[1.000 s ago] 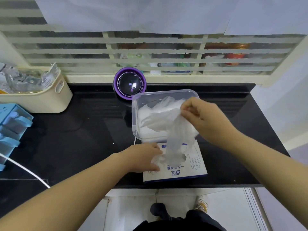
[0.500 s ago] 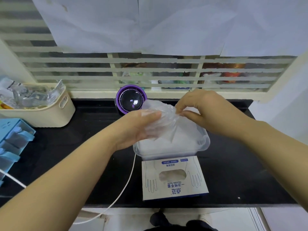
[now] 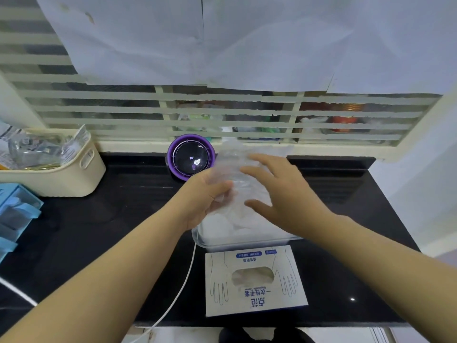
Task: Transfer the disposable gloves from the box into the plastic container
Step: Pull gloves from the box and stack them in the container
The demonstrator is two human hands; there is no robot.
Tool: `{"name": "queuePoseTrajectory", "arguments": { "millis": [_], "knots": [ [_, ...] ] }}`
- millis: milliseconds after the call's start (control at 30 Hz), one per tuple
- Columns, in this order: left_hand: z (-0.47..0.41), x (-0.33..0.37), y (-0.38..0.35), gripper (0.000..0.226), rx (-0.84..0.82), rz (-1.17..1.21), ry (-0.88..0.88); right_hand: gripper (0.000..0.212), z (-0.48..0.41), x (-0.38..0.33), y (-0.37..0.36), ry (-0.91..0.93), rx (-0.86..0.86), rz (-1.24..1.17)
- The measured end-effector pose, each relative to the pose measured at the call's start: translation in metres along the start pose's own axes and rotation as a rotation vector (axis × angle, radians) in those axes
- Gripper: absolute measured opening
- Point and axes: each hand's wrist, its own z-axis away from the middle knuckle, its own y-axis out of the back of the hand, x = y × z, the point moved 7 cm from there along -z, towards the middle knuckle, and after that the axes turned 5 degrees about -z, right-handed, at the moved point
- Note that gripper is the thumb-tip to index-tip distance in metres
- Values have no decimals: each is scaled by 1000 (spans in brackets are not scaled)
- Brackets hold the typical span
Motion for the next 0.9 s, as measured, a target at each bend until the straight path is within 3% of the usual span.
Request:
{"name": "queuePoseTrajectory", "arguments": {
  "millis": [100,233,300,367,433,667,767,833,900],
  "knots": [
    [-5,-9,0,28,2,-2,39,83,-10,19,-14,-130,-23,-69],
    [-10,-3,-6,30,-78,-18,33,112,-32,37,-16,-328,-108,-457],
    [-10,8,-9,30,-140,-93,-1,95,-43,43,-10,-351,-210,-522],
    [-9,18,-9,31,-190,-135,-26,41,-51,43,-1,-281,-319,-498],
    [-10,24,-7,33,-208,-119,-27,15,-53,44,12,-262,-345,-544],
    [-14,21,-3,34,-178,-67,-11,24,-40,80,26,-429,-251,-704],
    [-17,24,1,28,-89,-66,-32,28,-29,106,48,-578,2,-785],
    [-18,30,3,28,-73,-84,-55,24,-21,121,54,-676,128,-1023],
    [-18,37,3,29,-64,-76,-66,15,-20,118,43,-655,-59,-1200]
  ]
}}
